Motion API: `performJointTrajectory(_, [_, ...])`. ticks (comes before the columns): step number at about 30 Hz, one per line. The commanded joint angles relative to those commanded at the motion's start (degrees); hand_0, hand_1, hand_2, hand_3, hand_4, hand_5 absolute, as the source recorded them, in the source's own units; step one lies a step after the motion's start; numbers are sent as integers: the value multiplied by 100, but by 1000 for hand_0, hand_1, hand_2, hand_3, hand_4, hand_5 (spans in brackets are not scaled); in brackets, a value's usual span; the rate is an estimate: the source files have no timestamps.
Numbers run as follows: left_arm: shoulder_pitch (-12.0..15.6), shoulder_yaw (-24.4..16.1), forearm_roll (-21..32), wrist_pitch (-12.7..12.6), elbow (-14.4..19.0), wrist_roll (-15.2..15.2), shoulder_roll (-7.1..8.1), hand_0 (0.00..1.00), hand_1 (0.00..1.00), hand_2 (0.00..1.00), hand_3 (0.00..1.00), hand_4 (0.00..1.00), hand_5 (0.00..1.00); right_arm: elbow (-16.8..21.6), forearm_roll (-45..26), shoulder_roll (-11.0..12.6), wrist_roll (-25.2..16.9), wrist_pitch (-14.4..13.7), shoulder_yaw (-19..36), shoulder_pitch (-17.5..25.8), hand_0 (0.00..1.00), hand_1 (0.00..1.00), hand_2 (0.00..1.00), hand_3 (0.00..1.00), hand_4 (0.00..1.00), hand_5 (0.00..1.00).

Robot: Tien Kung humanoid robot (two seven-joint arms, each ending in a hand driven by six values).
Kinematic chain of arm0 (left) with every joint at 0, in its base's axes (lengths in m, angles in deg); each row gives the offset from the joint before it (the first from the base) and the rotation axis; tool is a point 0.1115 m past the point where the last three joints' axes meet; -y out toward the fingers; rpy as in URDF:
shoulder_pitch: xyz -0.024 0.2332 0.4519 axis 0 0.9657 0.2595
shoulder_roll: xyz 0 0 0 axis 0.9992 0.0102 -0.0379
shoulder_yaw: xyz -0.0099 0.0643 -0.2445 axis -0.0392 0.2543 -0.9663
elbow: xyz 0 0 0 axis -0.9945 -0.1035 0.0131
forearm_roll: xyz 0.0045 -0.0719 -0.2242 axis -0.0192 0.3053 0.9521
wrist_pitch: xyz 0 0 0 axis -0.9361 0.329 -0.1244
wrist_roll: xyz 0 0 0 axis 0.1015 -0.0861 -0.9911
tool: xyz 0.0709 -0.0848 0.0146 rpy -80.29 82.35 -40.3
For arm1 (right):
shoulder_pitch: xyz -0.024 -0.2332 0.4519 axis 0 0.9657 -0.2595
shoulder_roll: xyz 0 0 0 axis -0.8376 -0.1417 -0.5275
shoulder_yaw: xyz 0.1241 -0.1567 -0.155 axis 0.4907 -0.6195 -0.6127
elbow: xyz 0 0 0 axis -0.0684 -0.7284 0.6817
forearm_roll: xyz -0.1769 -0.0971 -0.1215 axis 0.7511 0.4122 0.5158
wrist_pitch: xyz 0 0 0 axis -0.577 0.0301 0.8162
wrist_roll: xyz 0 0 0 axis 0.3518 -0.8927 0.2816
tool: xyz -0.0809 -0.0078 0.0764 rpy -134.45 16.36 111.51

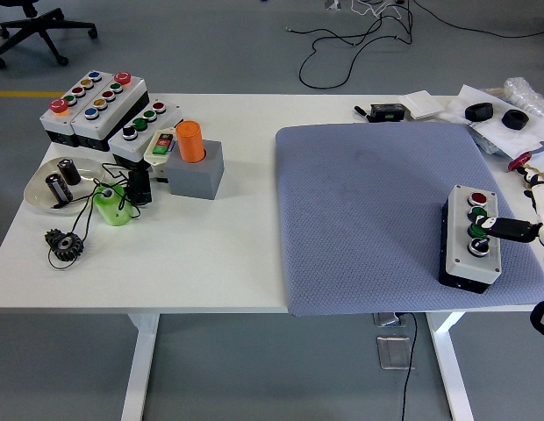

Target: Pick up the button,place it on the desk,press the button,press the button

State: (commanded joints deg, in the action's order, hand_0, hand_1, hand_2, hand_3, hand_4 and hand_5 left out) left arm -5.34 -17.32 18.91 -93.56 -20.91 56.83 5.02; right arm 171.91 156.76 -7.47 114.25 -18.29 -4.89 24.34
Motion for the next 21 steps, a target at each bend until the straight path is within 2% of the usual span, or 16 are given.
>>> performJointTrajectory(2, [-11, 4, -8, -4, -1, 3, 2, 635, 633, 615, 578, 353, 998, -106, 125, -207, 0, -53, -10, -17, 890, 936, 998, 998, 934, 228])
performJointTrajectory(6, [-27, 18, -9, -9, -1, 4, 10, 635, 631, 610, 576, 353, 998, -187, 205, -368, 0, -77, -21, -71, 880, 939, 998, 998, 951, 245])
performJointTrajectory(16, [-49, 15, -25, -29, -5, 6, 34, 636, 619, 597, 571, 358, 998, -346, 270, -535, 0, 80, -36, -158, 879, 934, 998, 998, 955, 251])
performJointTrajectory(17, [-52, 14, -30, -33, -5, 7, 35, 636, 619, 597, 571, 358, 998, -398, 283, -556, 0, 89, -42, -170, 851, 899, 998, 998, 951, 251])
performJointTrajectory(21, [-52, 18, -27, -39, -4, 6, 38, 636, 619, 597, 571, 358, 998, -489, 306, -589, 0, 100, -40, -200, 851, 899, 998, 998, 951, 251])
